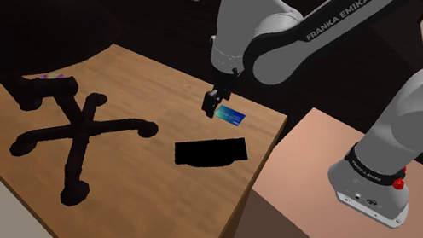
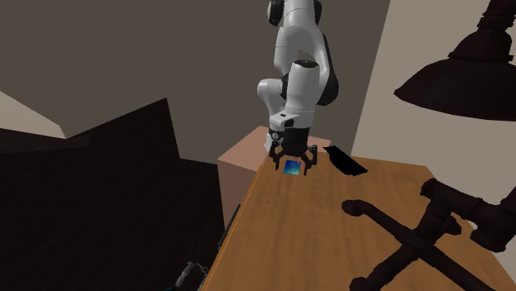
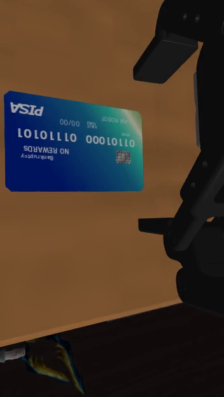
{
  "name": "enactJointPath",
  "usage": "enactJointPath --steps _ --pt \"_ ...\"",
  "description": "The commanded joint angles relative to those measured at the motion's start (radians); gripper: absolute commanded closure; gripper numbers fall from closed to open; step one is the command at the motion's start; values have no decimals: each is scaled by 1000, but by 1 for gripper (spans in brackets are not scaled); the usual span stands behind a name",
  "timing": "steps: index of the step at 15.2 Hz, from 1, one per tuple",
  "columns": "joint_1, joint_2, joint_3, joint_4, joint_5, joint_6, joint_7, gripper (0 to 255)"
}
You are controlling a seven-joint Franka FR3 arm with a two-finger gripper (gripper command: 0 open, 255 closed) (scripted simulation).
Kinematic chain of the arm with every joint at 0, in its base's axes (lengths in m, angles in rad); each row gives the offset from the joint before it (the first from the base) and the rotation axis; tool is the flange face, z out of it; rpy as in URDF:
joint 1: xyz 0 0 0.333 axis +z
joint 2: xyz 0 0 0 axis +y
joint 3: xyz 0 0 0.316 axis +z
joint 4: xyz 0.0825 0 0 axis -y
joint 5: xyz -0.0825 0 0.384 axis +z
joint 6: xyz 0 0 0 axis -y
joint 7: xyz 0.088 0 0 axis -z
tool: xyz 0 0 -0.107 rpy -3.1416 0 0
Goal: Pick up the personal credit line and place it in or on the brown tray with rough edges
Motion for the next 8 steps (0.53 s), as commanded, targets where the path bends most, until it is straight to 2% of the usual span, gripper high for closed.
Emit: enactJointPath --steps 1,5,6,8 --pt "0 2 1 -1 -1 4 2 0" --pt "0 2 1 -1 -1 4 2 0" --pt "0 2 1 -1 -1 4 2 255" --pt "0 3 1 -1 -2 4 2 255"
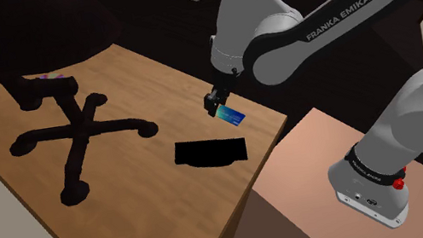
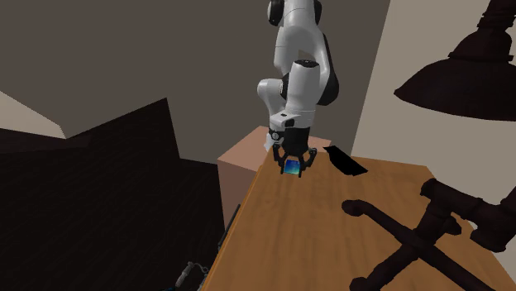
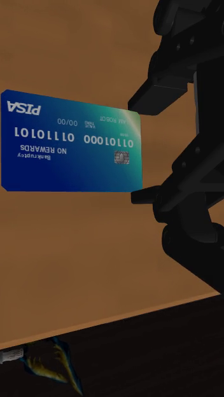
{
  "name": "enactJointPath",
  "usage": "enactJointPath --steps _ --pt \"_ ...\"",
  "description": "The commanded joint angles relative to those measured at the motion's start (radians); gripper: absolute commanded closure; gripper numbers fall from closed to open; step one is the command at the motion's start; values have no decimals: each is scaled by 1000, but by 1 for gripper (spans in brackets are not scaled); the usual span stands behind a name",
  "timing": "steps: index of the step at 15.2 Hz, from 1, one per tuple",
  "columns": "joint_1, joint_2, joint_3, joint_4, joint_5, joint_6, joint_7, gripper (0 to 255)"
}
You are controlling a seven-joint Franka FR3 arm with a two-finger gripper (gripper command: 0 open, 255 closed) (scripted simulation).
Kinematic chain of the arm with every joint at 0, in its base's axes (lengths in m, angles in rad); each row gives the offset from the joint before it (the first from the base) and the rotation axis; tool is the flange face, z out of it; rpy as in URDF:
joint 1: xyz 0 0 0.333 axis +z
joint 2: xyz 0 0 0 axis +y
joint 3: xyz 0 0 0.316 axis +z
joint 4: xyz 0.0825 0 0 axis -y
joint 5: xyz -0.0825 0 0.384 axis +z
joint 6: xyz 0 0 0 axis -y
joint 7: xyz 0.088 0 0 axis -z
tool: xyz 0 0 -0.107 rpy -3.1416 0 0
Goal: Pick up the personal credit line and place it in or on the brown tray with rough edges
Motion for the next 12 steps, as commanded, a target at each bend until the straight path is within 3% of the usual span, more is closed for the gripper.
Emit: enactJointPath --steps 1,7,12 --pt "0 1 -1 -3 0 -2 0 255" --pt "-1 2 -1 -2 -1 -1 0 255" --pt "11 -53 -16 25 28 -80 -26 255"
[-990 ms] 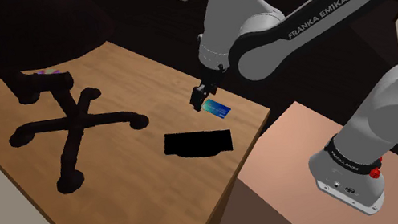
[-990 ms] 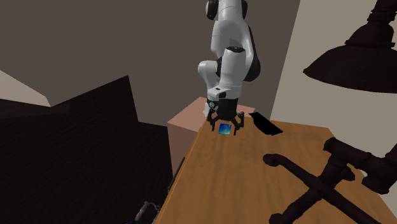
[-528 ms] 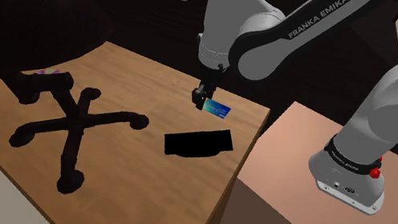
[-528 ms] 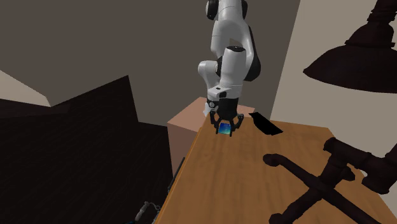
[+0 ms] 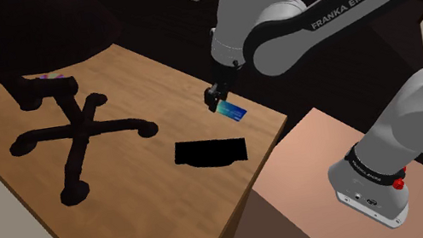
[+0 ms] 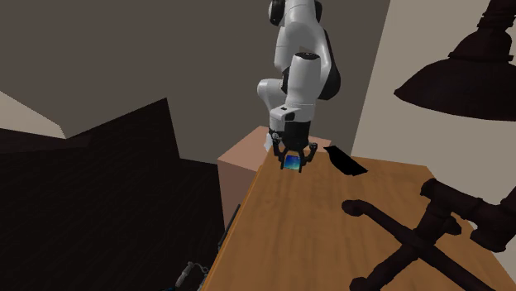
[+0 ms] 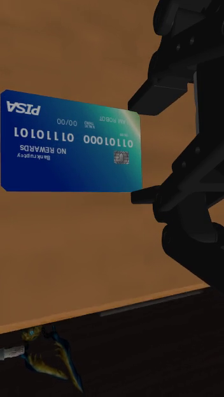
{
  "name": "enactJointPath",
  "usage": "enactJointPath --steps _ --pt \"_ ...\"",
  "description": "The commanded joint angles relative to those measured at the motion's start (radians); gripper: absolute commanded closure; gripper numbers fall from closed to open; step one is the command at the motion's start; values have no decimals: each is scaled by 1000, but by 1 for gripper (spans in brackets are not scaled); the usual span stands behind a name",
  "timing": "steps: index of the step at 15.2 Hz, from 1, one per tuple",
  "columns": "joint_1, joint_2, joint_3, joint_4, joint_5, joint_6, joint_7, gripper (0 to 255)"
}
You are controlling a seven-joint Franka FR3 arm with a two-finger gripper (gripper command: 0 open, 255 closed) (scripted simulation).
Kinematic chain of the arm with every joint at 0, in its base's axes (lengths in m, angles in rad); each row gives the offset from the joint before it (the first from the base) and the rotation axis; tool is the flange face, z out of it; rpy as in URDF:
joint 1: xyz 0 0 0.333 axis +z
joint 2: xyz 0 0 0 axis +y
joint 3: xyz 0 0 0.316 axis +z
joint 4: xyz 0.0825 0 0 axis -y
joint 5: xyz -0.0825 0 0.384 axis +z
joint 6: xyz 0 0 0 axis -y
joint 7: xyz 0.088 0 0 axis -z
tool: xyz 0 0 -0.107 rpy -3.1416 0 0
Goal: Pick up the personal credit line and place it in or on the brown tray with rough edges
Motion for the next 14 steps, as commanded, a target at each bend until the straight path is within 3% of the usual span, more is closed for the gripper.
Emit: enactJointPath --steps 1,14 --pt "4 -22 -7 11 10 -33 -10 255" --pt "19 -126 -43 110 40 -232 -45 255"
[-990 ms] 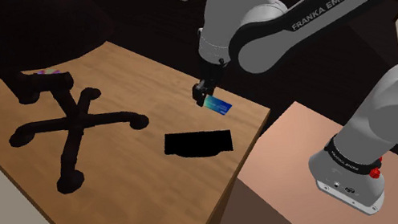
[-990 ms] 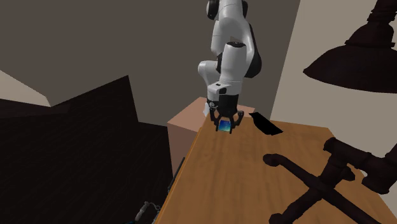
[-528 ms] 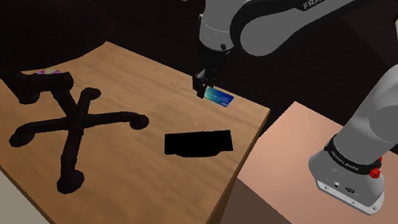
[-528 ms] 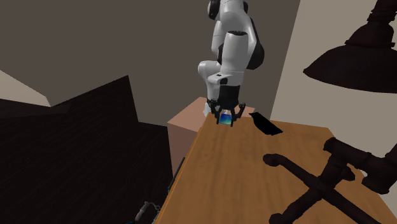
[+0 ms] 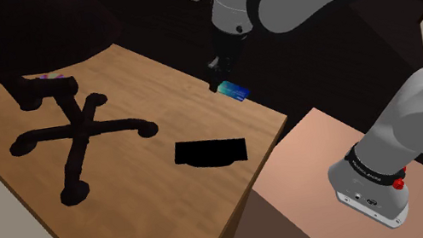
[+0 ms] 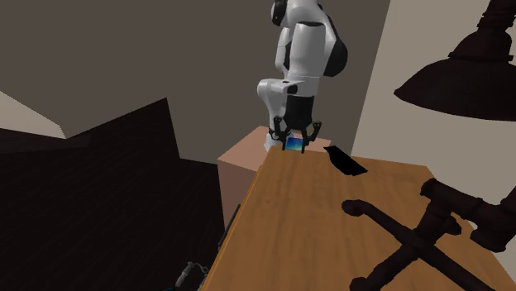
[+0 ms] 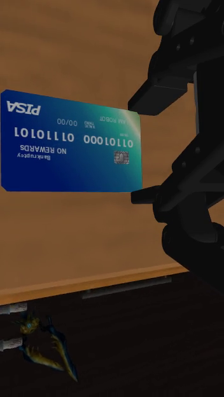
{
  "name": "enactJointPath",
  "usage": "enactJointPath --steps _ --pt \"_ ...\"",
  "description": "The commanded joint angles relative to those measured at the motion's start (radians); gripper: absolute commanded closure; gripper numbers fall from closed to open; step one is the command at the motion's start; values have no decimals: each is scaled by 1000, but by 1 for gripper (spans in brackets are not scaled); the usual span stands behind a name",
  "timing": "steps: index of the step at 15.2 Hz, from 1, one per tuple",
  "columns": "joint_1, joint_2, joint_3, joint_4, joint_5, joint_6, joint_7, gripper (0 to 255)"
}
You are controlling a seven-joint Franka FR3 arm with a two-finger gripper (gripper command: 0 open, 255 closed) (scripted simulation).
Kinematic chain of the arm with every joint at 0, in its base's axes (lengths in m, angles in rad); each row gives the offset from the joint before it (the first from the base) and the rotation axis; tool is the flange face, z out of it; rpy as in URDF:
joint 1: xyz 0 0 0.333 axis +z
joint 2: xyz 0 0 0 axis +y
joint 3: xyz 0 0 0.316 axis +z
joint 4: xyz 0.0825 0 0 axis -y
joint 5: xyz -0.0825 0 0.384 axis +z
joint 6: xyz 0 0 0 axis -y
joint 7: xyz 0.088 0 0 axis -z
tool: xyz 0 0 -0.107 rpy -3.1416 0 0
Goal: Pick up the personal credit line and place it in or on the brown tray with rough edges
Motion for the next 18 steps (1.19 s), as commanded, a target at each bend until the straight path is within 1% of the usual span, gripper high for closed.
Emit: enactJointPath --steps 1,4,12,17,18 --pt "1 -15 -7 16 3 -31 -6 255" --pt "2 -31 -14 43 5 -74 -11 255" --pt "65 -6 142 117 21 -116 201 255" --pt "85 48 247 197 3 -141 342 255" --pt "84 53 250 187 2 -127 345 255"
